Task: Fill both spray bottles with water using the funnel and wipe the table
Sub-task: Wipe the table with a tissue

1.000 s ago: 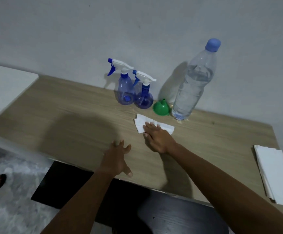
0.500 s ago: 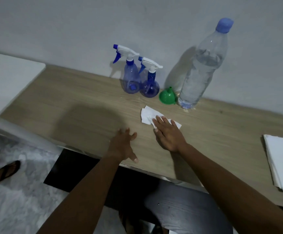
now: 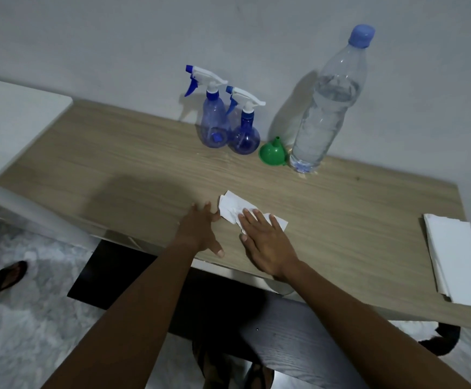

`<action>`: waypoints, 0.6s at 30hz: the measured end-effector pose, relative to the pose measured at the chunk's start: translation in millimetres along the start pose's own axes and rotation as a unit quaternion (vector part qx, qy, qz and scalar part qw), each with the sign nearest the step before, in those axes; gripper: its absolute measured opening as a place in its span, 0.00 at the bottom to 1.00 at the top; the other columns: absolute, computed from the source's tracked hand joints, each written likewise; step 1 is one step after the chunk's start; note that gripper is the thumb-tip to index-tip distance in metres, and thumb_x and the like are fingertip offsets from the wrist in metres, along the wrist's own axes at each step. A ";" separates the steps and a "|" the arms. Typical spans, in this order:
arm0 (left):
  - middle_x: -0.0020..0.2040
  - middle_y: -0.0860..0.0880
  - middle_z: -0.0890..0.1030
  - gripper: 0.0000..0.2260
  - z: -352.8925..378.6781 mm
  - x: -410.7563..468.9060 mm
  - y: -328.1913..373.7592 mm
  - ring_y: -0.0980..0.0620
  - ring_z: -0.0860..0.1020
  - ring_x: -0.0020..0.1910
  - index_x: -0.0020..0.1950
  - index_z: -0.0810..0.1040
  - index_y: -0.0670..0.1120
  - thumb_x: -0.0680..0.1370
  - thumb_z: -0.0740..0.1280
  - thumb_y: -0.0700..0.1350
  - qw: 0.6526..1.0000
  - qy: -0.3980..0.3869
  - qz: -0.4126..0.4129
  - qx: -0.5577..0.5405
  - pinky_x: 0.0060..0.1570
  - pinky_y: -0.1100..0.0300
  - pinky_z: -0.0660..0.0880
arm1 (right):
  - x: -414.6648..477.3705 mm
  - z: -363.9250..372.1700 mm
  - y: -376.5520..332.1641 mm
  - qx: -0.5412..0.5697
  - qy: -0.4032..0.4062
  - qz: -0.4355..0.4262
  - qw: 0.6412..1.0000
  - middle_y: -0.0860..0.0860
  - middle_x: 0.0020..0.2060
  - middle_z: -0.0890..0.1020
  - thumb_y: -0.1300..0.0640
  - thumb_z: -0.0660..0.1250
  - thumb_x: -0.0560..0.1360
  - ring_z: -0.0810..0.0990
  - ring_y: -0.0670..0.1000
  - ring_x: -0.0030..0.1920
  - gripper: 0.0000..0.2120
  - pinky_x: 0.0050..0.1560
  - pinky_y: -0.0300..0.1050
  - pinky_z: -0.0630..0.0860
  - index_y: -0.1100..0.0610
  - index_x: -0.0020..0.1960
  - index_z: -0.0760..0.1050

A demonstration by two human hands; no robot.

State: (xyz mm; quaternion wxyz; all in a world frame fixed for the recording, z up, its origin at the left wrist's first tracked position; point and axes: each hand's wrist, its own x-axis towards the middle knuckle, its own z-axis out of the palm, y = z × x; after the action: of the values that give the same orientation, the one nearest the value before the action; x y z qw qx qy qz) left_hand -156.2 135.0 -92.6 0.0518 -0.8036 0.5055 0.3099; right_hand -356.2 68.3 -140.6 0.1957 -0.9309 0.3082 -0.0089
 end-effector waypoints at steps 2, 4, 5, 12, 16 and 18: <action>0.82 0.49 0.47 0.52 2.3 0.5 -1.2 0.42 0.43 0.81 0.79 0.60 0.55 0.60 0.83 0.54 1.000 0.012 -0.002 -0.019 0.77 0.41 0.53 | -7.6 5.3 -2.6 -0.005 0.007 -0.003 1.000 0.48 0.82 0.56 0.46 0.47 0.85 0.51 0.50 0.82 0.27 0.80 0.55 0.48 0.52 0.82 0.55; 0.82 0.49 0.48 0.53 3.0 0.1 -2.0 0.42 0.44 0.81 0.79 0.62 0.54 0.58 0.84 0.54 0.999 0.023 -0.001 -0.030 0.77 0.42 0.52 | -16.3 8.9 -5.4 -0.005 0.007 -0.006 1.000 0.48 0.82 0.56 0.44 0.44 0.85 0.50 0.50 0.82 0.28 0.80 0.54 0.47 0.52 0.82 0.55; 0.82 0.49 0.49 0.53 3.1 0.5 -2.4 0.42 0.45 0.81 0.79 0.62 0.54 0.58 0.84 0.54 0.999 0.024 -0.001 -0.032 0.77 0.43 0.52 | -20.8 10.4 -6.7 -0.006 0.004 -0.010 1.000 0.48 0.82 0.56 0.44 0.43 0.84 0.50 0.50 0.82 0.28 0.80 0.54 0.47 0.52 0.82 0.54; 0.82 0.43 0.47 0.49 4.4 -9.7 4.1 0.43 0.48 0.81 0.81 0.53 0.52 0.68 0.77 0.57 0.998 0.025 0.026 0.055 0.78 0.49 0.51 | -63.5 11.2 8.0 -0.059 -0.029 -0.110 0.992 0.50 0.81 0.58 0.45 0.57 0.79 0.55 0.53 0.81 0.34 0.79 0.52 0.49 0.53 0.82 0.54; 0.81 0.41 0.49 0.43 9.7 -19.8 17.8 0.46 0.48 0.81 0.81 0.52 0.52 0.73 0.74 0.53 0.996 0.023 0.059 0.062 0.78 0.54 0.46 | -82.6 7.9 31.6 -0.036 0.000 -0.146 0.989 0.49 0.74 0.73 0.63 0.70 0.72 0.72 0.53 0.74 0.32 0.70 0.51 0.74 0.52 0.75 0.70; 0.82 0.42 0.49 0.45 13.3 -21.4 29.2 0.43 0.51 0.80 0.80 0.55 0.54 0.70 0.77 0.49 0.997 0.006 0.065 0.050 0.78 0.52 0.49 | -84.2 -14.6 34.2 0.043 0.007 -0.120 0.992 0.46 0.67 0.80 0.65 0.68 0.72 0.79 0.49 0.67 0.24 0.63 0.45 0.77 0.51 0.67 0.80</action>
State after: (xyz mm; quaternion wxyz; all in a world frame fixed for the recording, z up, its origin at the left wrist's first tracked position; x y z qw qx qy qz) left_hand -193.1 142.8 -84.8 0.0687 -0.7670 0.5720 0.2825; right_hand -445.9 86.6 -131.0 0.2307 -0.9519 0.1945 -0.0522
